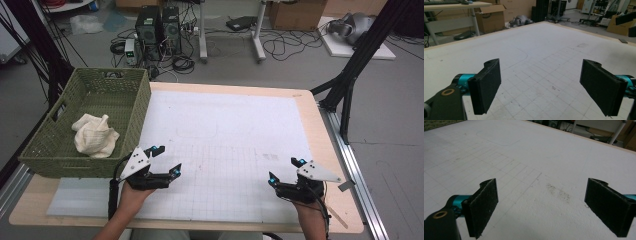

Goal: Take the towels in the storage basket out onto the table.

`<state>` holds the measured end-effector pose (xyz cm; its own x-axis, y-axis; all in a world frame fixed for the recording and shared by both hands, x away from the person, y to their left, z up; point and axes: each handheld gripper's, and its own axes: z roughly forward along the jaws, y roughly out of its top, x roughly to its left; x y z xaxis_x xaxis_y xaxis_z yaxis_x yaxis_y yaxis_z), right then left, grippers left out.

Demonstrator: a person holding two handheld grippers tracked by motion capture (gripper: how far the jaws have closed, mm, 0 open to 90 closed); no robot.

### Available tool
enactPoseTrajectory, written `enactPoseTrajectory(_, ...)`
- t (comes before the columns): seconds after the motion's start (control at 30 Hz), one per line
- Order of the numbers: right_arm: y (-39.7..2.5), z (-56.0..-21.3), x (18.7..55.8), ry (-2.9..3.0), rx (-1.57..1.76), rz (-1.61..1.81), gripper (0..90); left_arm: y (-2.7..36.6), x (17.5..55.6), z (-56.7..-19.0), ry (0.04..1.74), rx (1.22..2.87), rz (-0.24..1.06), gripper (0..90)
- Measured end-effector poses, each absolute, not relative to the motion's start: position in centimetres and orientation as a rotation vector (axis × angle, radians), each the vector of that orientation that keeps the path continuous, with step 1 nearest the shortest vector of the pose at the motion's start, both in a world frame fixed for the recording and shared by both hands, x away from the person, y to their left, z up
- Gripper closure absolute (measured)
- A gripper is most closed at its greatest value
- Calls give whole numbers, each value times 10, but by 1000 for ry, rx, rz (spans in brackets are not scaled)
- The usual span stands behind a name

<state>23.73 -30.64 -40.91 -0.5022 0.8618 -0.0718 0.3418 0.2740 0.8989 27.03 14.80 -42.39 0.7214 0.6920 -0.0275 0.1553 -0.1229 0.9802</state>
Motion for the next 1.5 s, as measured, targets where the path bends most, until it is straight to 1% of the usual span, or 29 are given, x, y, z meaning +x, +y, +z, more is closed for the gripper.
enactPoseTrajectory(0.77,-310,-410,237,1966,1101,1189,109,145,270,-423,689,1676,517,176)
enactPoseTrajectory(1.1,-304,-410,238,1997,1094,1202,108,142,267,-421,678,1691,514,175)
enactPoseTrajectory(1.5,-305,-410,238,1988,1099,1189,108,143,265,-405,680,1674,518,178)
